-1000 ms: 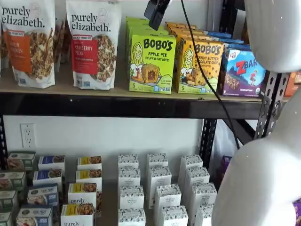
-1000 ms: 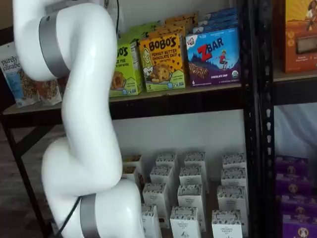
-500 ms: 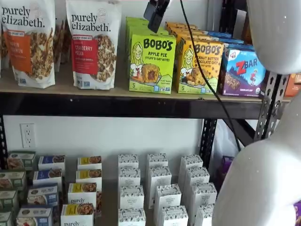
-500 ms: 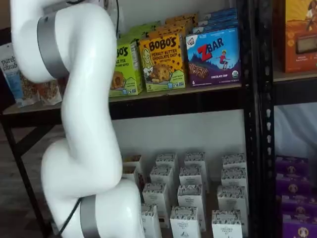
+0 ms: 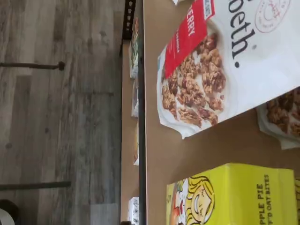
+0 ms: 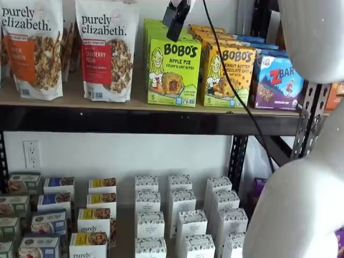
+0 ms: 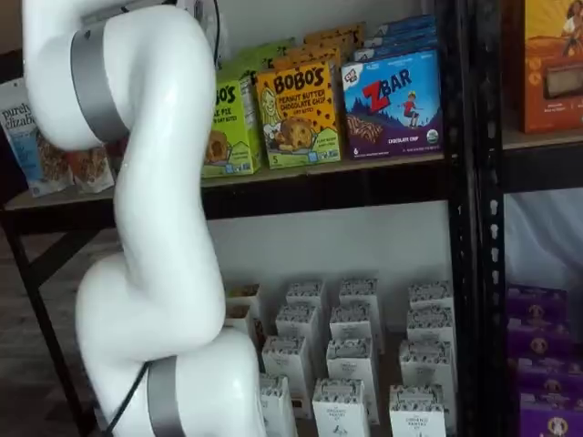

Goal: Pick the green box on the top shelf, the fourth from the left

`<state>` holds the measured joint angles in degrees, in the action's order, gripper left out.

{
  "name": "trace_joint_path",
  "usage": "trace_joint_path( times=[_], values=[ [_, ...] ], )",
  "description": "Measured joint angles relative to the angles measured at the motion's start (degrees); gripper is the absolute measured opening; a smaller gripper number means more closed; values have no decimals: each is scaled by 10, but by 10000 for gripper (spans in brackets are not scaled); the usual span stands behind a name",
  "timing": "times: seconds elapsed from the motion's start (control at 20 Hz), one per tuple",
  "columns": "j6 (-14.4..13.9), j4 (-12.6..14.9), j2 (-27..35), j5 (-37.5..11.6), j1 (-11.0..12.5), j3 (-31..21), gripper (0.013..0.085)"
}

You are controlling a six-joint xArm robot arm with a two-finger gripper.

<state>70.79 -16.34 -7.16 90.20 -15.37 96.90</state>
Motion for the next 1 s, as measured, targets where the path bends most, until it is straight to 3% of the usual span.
trace_joint_path(
  times=[1.0],
  values=[
    [22,28,42,-2,13,25,850]
  ],
)
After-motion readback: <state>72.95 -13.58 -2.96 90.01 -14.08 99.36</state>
